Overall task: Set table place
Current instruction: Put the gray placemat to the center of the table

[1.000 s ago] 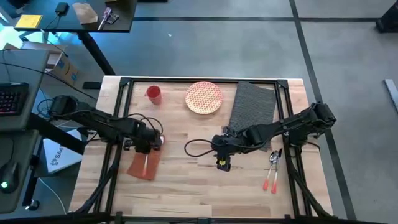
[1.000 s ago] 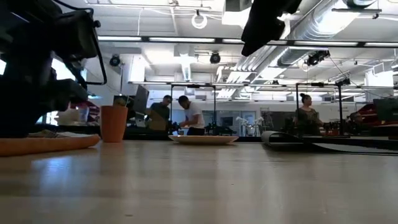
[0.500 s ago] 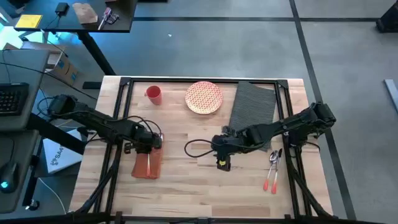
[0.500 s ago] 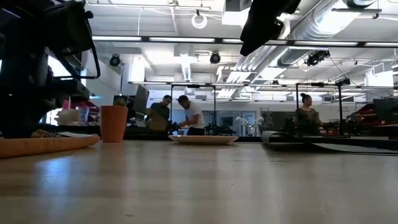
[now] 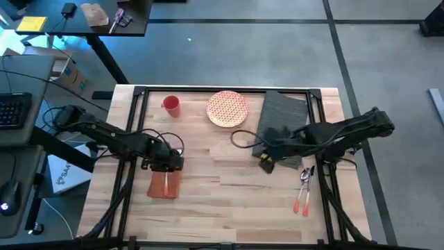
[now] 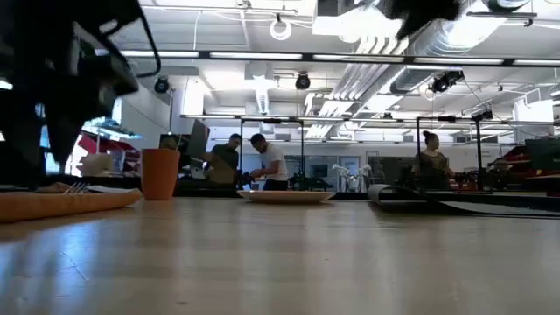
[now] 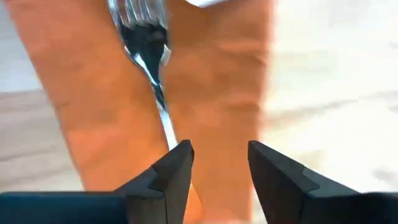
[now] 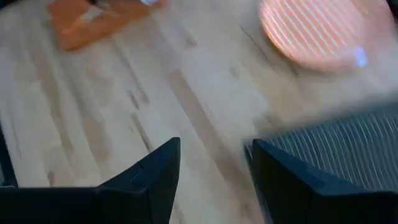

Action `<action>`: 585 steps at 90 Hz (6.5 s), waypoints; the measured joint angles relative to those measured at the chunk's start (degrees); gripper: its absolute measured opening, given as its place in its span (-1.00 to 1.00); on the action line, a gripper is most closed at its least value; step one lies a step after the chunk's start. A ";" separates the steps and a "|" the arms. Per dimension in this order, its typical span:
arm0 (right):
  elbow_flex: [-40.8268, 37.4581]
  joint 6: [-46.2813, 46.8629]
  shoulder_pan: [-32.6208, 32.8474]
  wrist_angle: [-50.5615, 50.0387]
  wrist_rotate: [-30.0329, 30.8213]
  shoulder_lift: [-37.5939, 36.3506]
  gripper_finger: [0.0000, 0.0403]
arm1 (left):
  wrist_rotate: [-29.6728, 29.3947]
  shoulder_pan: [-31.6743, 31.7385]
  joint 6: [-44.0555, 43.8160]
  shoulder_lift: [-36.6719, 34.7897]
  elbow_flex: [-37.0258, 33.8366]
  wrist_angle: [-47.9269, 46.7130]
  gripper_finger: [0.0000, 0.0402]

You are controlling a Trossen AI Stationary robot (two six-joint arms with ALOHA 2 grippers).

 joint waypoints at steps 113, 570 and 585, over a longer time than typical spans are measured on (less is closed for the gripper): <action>-29.85 -25.57 -8.89 28.97 14.15 14.09 -0.62 | -7.93 -3.77 11.87 -1.76 12.14 -5.43 -0.35; 15.15 -6.41 21.05 17.62 -1.38 50.71 -0.12 | -28.05 -11.84 55.15 -2.15 41.06 -19.62 -0.35; 15.01 -3.99 17.20 17.15 1.93 50.92 -0.72 | -28.21 -11.84 54.71 -2.15 41.06 -19.62 -0.35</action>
